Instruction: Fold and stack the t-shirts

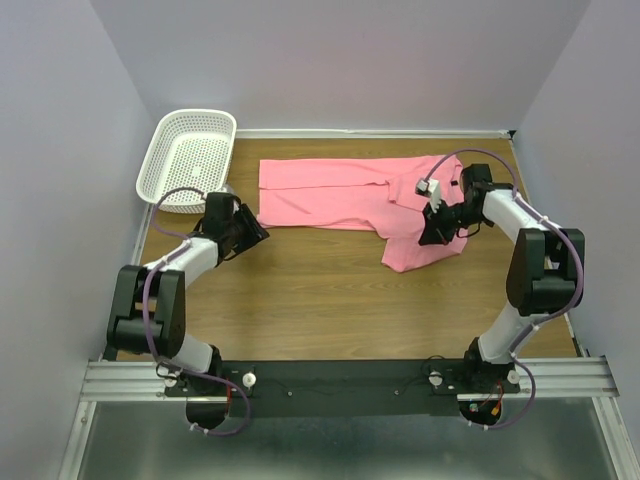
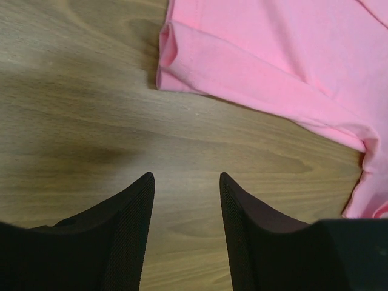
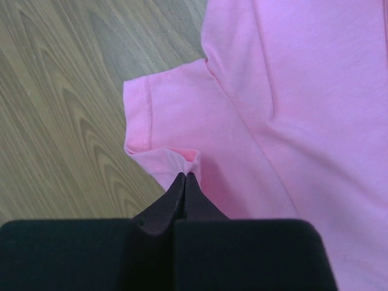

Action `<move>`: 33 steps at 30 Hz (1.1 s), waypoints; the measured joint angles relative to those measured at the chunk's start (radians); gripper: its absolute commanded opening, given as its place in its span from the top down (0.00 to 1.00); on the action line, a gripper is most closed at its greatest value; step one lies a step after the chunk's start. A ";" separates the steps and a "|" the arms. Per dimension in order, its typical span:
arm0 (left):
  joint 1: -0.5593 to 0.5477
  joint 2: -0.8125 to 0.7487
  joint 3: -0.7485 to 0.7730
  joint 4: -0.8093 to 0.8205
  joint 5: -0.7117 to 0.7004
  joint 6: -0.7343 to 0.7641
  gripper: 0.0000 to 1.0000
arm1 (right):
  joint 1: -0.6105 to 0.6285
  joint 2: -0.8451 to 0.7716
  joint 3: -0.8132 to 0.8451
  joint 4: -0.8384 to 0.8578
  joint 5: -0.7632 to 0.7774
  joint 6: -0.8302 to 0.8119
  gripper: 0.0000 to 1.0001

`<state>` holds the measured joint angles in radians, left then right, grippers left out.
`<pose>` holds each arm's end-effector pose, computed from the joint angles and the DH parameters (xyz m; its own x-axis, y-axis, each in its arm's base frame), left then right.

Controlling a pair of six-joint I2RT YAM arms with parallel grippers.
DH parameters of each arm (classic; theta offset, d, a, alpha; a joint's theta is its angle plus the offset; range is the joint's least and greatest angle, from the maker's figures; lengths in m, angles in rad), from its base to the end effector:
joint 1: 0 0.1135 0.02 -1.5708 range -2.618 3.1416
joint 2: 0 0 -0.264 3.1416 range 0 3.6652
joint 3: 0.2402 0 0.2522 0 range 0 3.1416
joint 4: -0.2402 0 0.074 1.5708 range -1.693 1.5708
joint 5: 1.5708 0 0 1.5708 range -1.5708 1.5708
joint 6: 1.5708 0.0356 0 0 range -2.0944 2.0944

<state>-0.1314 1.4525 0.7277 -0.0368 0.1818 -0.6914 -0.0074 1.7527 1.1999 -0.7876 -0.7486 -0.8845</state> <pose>0.2875 -0.0445 0.1829 -0.6919 -0.5411 -0.4780 -0.2370 0.7956 -0.5576 0.3308 0.0218 0.1981 -0.5009 -0.5631 -0.6573 -0.8482 0.4706 0.2432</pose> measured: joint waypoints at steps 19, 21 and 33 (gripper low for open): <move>-0.002 0.299 0.191 0.089 -0.143 -0.174 0.61 | -0.007 -0.028 -0.025 0.000 -0.001 -0.006 0.99; -0.002 0.305 0.198 0.089 -0.151 -0.175 0.69 | -0.008 -0.028 -0.025 0.000 -0.001 -0.006 1.00; -0.002 0.295 0.215 0.087 -0.166 -0.142 0.98 | -0.021 -0.041 -0.026 0.000 -0.001 -0.006 0.99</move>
<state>-0.1329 1.7477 0.9424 0.0502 0.0154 -0.8337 -0.0288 1.7115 1.1744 -0.7879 -0.7494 -0.8906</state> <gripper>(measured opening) 0.037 0.007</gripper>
